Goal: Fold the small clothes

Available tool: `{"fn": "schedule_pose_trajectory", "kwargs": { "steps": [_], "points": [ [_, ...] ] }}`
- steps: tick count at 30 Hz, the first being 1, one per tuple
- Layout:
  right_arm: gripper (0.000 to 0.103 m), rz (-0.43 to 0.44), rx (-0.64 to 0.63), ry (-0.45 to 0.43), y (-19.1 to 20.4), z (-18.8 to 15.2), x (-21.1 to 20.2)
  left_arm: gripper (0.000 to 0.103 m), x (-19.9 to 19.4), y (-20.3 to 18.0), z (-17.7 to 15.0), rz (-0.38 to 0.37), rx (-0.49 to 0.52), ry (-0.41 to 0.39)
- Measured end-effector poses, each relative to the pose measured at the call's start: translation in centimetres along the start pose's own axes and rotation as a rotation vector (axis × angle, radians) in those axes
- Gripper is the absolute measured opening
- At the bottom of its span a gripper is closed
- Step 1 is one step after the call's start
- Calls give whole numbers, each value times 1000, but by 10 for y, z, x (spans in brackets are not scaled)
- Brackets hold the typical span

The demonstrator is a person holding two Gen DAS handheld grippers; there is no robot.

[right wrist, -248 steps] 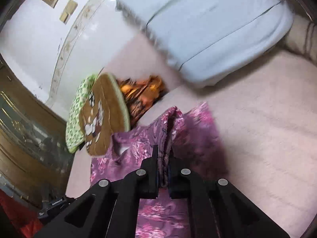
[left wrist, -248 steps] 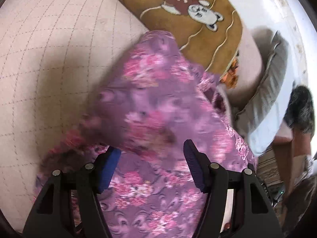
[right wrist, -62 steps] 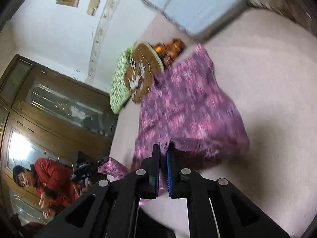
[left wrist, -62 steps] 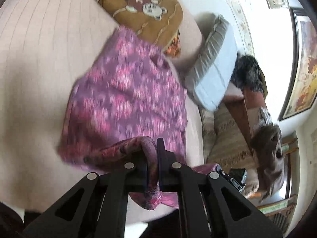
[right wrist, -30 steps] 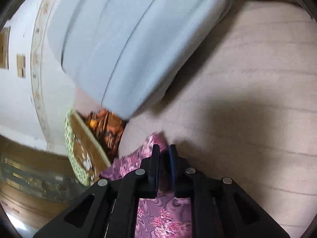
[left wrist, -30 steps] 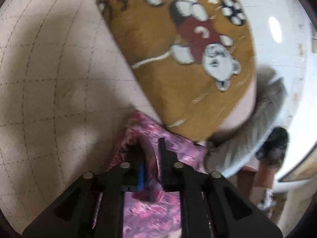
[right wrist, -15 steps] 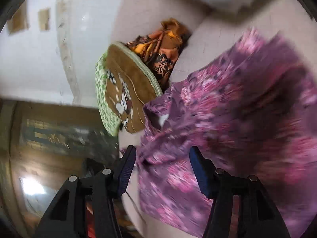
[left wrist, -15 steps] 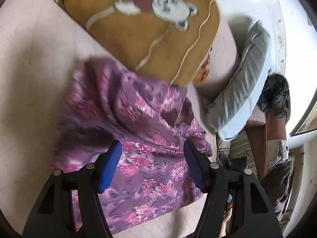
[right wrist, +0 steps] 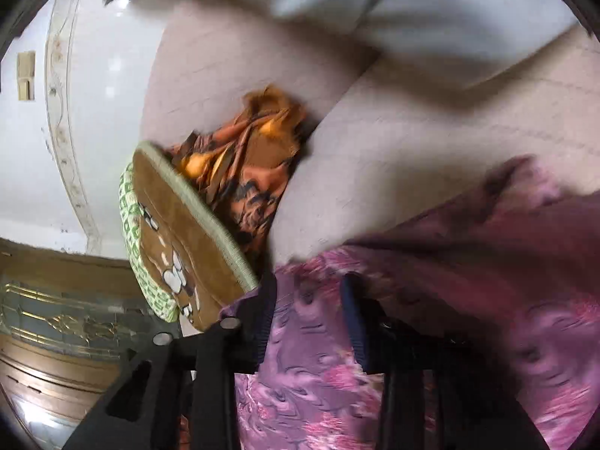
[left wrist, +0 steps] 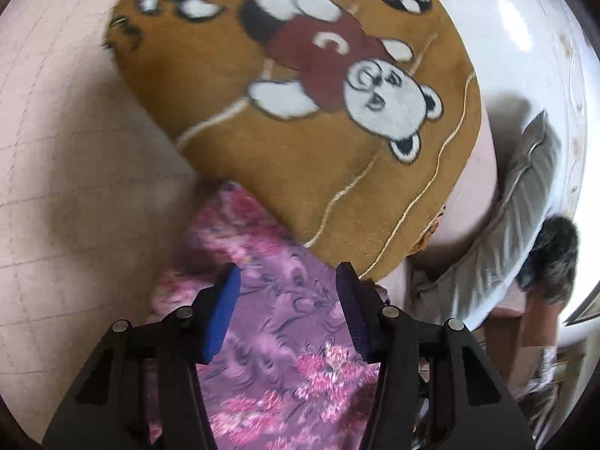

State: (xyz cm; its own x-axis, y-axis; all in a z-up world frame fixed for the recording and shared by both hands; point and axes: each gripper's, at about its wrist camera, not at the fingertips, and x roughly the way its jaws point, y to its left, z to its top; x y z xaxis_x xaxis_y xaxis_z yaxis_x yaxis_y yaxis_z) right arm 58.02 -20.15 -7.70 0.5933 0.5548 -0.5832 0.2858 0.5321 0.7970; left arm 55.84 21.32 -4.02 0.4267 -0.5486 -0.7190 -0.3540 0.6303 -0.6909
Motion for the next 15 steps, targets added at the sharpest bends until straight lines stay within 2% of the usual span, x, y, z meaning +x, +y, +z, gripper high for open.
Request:
{"fn": "schedule_pose_trajectory", "kwargs": {
  "steps": [2,3,4,7,9,10,12,14,15],
  "points": [
    [40,75,-58,-39,-6,0,-31,52,-14,11,-5,-9,26,3],
    [43,84,-87,-60,-9,-1,-44,52,-21,17,-10,-1,51,10],
    [51,72,-126,-105,-15,-2,-66,52,-27,23,-15,3,67,16],
    [56,-61,-178,-212,-34,-6,-111,56,-42,42,-36,-10,81,34],
    [56,-107,-153,-200,-49,-6,-112,56,-40,49,-56,-31,75,57],
    [55,-123,-134,-160,-55,-7,-104,56,-39,50,-65,-37,76,66],
    [55,-233,-157,-139,-56,-12,-89,56,-34,44,-82,-10,105,75],
    [48,-263,-216,-137,-52,-20,-79,56,-32,35,-92,66,182,42],
    [13,-285,-262,-126,-47,-23,-72,56,-32,29,-97,129,236,14]
  ]
}}
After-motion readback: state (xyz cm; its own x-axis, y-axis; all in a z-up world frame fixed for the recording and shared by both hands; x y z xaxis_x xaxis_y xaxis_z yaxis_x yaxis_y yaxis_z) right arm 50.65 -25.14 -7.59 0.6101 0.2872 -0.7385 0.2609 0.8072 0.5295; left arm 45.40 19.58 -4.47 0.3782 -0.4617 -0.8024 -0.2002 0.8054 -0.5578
